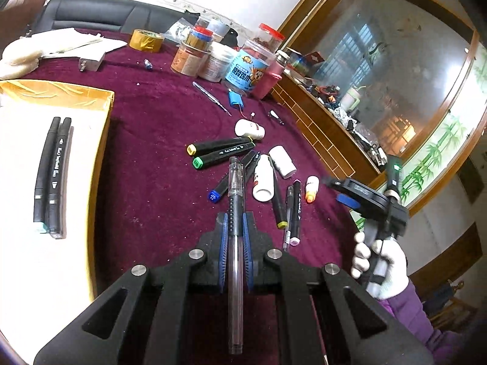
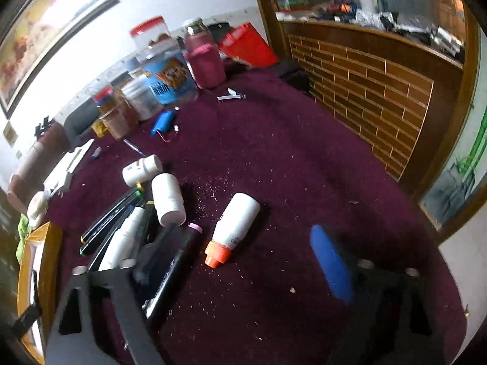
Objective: Organize rigid objects
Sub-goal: 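Lift the clear pen with the left tool while the right tool grasps the orange-capped white bottle, then lower the pen and the white bottle into the box and open both tools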
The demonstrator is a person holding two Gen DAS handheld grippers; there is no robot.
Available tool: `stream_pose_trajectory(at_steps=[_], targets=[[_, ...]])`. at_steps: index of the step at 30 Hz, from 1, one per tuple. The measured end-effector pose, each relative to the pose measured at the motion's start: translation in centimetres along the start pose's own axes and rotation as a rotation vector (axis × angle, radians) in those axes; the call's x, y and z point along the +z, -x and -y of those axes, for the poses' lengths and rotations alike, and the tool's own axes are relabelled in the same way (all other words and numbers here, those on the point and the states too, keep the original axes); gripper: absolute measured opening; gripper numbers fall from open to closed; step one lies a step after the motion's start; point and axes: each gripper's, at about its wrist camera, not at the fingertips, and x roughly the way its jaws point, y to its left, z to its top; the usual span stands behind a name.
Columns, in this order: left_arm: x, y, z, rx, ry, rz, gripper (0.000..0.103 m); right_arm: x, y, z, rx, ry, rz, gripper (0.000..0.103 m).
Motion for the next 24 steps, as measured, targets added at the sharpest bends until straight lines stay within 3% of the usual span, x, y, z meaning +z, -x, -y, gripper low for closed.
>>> stream_pose_trajectory(at_steps=[7,9,17,24], targets=[[-0.2,1.3,-0.3,0.009,0.004,0.019,0.007,0.8,-4.5,-1.1,-0.076,0.004,-0.103,0.044],[-0.2,1.9,-0.3,0.009,0.008,0.029,0.007,0.6,-4.4,-1.2,-0.092,0.026,-0.09,0.025],[0.8,5.6,-2.4,0.006,0.059,0.094,0.007,0.4,-0.2,0.3,0.112,-0.071,-0.105,0.025],[2.6,9.0,-7.3,0.124,0.126,0.141,0.007,-0.3,2.4,-6.6,0.341,-0.005,-0.147,0.024]])
